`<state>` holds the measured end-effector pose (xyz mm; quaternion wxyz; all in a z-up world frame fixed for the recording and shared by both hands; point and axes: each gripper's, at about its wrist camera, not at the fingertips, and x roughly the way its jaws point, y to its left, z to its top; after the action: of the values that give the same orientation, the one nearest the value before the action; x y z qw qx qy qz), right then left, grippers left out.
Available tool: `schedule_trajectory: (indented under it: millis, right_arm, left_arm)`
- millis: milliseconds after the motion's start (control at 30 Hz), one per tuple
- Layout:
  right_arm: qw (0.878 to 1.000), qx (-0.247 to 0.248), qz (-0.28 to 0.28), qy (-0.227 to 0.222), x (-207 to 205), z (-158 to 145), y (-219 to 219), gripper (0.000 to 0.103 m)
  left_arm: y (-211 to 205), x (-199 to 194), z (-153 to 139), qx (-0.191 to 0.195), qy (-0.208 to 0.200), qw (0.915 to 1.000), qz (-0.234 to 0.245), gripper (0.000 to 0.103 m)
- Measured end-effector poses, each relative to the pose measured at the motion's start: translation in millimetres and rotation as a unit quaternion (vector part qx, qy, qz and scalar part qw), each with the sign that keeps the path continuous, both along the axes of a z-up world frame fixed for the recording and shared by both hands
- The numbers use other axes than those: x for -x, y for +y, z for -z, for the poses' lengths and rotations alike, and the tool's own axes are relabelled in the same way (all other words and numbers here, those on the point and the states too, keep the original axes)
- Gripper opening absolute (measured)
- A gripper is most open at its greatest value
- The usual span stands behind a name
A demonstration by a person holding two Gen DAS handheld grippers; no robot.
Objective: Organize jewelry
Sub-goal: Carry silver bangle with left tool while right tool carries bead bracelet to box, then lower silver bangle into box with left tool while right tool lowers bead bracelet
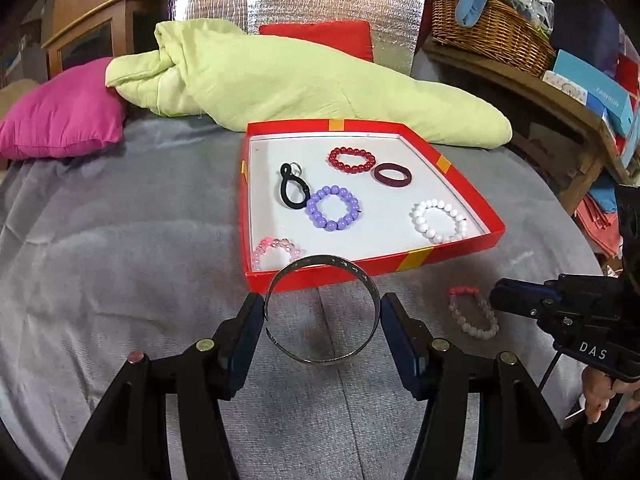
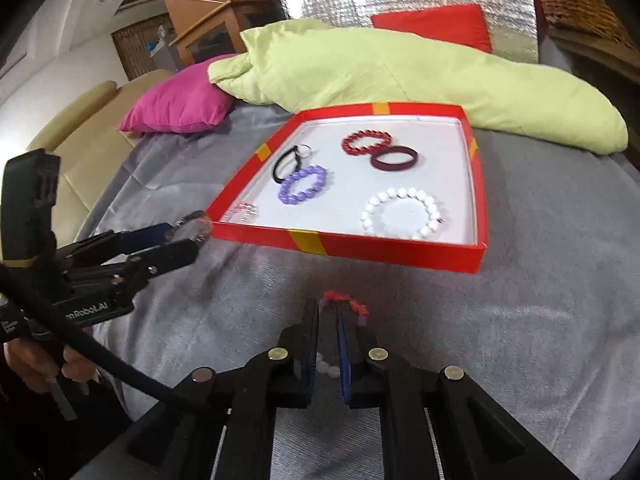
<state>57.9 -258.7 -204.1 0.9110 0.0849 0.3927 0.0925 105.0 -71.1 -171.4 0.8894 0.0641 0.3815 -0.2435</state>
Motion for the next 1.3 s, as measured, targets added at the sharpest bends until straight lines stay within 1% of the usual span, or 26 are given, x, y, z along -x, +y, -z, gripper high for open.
schedule_trajectory:
  millis: [33, 67, 100, 133, 200, 300, 333, 367, 400, 433, 467, 567, 633, 733, 867, 1000, 1100, 1300]
  right_arm:
    - [1.000, 0.000, 0.002, 0.003, 0, 1, -1, 0.013]
    - [1.000, 0.003, 0.004, 0.009, 0, 2, -2, 0.017]
    - [1.000, 0.005, 0.004, 0.010, 0, 2, -3, 0.030]
    - [1.000, 0.005, 0.005, 0.010, 0, 2, -3, 0.046]
    - [1.000, 0.003, 0.005, 0.012, 0, 2, -1, 0.062]
    - [1.000, 0.021, -0.011, 0.012, -1, 5, 10, 0.062]
    - [0.999, 0.033, -0.013, 0.023, -4, 10, 13, 0.058]
    - [0.998, 0.040, -0.017, 0.045, -8, 19, 17, 0.050]
    - [0.997, 0.047, -0.017, 0.055, -10, 24, 18, 0.033]
    - [0.996, 0.073, -0.012, 0.043, -9, 24, 20, 0.016]
    - [0.995, 0.090, -0.016, 0.037, -8, 22, 22, 0.015]
    - [0.997, 0.072, -0.010, 0.036, -6, 19, 14, 0.015]
    - [0.998, 0.063, -0.007, 0.025, -5, 13, 10, 0.015]
    - [1.000, 0.011, -0.003, -0.009, -1, -6, -3, 0.015]
    - [0.997, -0.049, 0.018, -0.058, 3, -32, -19, 0.015]
    - [0.992, -0.073, 0.053, -0.092, 1, -50, -31, 0.015]
    - [0.989, -0.087, 0.073, -0.097, -10, -55, -41, 0.015]
    - [0.989, -0.086, 0.090, -0.085, -43, -56, -51, 0.015]
  left_arm:
    - [0, 0, 0, -0.003, -0.002, 1.0000, 0.000, 0.062]
    - [-1, 0, 0, -0.007, -0.005, 1.0000, 0.000, 0.062]
    - [-1, 0, 0, -0.011, -0.008, 0.9999, 0.000, 0.062]
    - [-1, 0, 0, -0.013, -0.010, 0.9999, -0.001, 0.062]
    - [-1, 0, -2, -0.012, -0.014, 0.9998, -0.001, 0.062]
    - [0, 0, -6, -0.009, -0.022, 0.9997, -0.002, 0.062]
    - [0, 0, -7, -0.009, -0.024, 0.9997, -0.002, 0.062]
    - [1, 0, -8, -0.010, -0.028, 0.9995, -0.004, 0.062]
    - [1, 0, -9, -0.011, -0.031, 0.9994, -0.006, 0.062]
    - [2, -1, -10, -0.010, -0.033, 0.9994, -0.008, 0.062]
    - [3, -2, -11, -0.008, -0.032, 0.9994, -0.008, 0.062]
    - [4, -5, -14, 0.000, -0.033, 0.9994, -0.012, 0.062]
    - [4, -7, -17, 0.007, -0.035, 0.9993, -0.012, 0.062]
    - [2, -10, -22, 0.021, -0.042, 0.9988, -0.010, 0.062]
    - [-4, -18, -26, 0.041, -0.042, 0.9982, -0.006, 0.062]
    - [-15, -26, -27, 0.056, -0.037, 0.9977, 0.001, 0.062]
    - [-26, -31, -27, 0.063, -0.036, 0.9973, 0.013, 0.062]
    - [-49, -45, -19, 0.069, -0.018, 0.9972, 0.023, 0.062]
